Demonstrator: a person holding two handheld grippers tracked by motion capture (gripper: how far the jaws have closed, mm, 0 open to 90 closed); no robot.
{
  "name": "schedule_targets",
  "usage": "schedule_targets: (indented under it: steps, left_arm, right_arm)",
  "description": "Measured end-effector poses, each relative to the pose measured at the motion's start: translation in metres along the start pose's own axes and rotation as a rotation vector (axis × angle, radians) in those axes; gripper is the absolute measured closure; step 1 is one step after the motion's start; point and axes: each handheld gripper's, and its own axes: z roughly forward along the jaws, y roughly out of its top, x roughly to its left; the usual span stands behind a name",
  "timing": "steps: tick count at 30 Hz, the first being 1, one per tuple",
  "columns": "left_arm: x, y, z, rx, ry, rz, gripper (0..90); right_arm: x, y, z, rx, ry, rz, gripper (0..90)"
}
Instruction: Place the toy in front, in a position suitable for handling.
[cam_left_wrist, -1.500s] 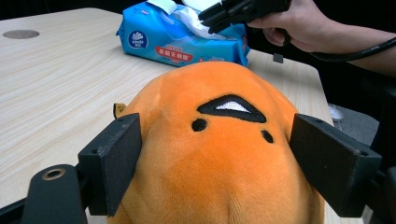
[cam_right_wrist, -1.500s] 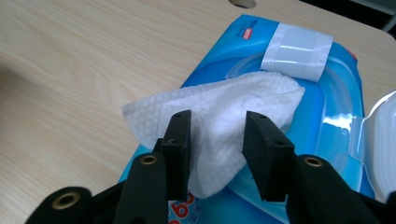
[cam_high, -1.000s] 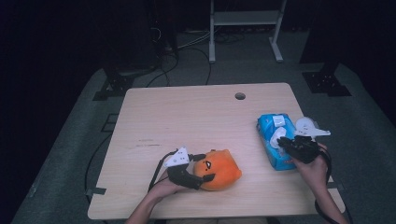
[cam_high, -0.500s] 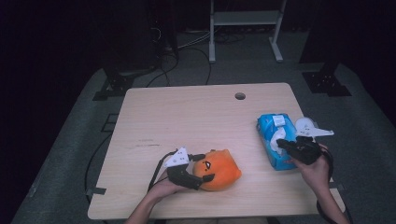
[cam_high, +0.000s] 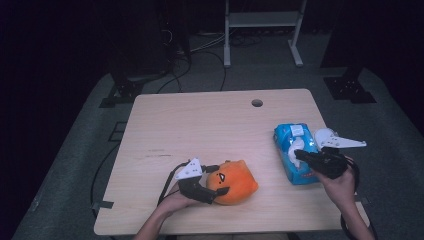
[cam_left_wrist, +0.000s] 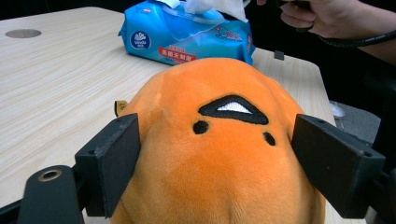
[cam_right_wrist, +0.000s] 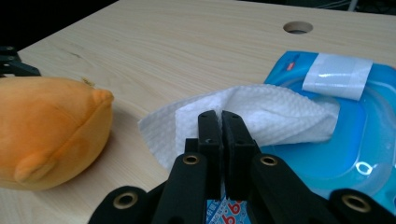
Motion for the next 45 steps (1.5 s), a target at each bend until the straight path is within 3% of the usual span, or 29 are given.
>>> schedule_targets:
  steps: [6, 12, 18, 23, 24, 25, 29, 30, 31, 36, 44, 45]
  left_arm:
    - [0.000, 0.000, 0.000, -0.003, 0.000, 0.000, 16.3]
    - [0.001, 0.000, 0.000, -0.002, -0.001, -0.001, 16.3]
    - [0.001, 0.000, 0.000, -0.002, -0.001, 0.001, 16.2]
    - [0.001, 0.000, 0.000, -0.002, -0.001, 0.000, 16.2]
    - [0.001, 0.000, 0.000, -0.002, -0.001, 0.000, 16.2]
    - [0.001, 0.000, 0.000, 0.000, -0.001, 0.003, 16.2]
    - [0.001, -0.001, -0.001, 0.005, 0.001, 0.001, 14.8]
    - [0.001, -0.001, -0.001, 0.005, 0.001, 0.001, 14.8]
    - [0.001, -0.001, -0.001, 0.006, 0.000, -0.003, 14.8]
    - [0.001, -0.001, -0.001, 0.008, -0.001, 0.001, 14.7]
    - [0.002, -0.001, -0.001, 0.009, -0.002, 0.006, 14.3]
    - [0.002, -0.001, -0.001, 0.008, -0.002, 0.007, 14.3]
  right_arm:
    - [0.006, 0.005, -0.001, -0.027, 0.036, 0.001, 86.7]
    - [0.007, 0.010, -0.002, -0.049, 0.041, 0.021, 86.7]
    - [0.014, 0.019, -0.013, -0.103, 0.077, 0.020, 86.7]
    - [0.040, 0.030, -0.018, -0.129, 0.168, -0.027, 86.7]
    - [0.040, 0.030, -0.018, -0.129, 0.168, -0.027, 86.7]
    - [0.056, 0.033, -0.017, -0.121, 0.206, -0.060, 86.7]
    - [0.090, 0.037, -0.013, -0.092, 0.288, -0.136, 86.6]
    - [0.090, 0.037, -0.013, -0.092, 0.288, -0.136, 86.6]
    - [0.108, 0.039, -0.012, -0.079, 0.342, -0.173, 86.6]
    - [0.137, 0.042, -0.015, -0.062, 0.439, -0.231, 86.6]
    - [0.164, 0.042, -0.009, -0.018, 0.611, -0.245, 86.5]
    - [0.165, 0.041, -0.006, -0.005, 0.611, -0.249, 86.5]
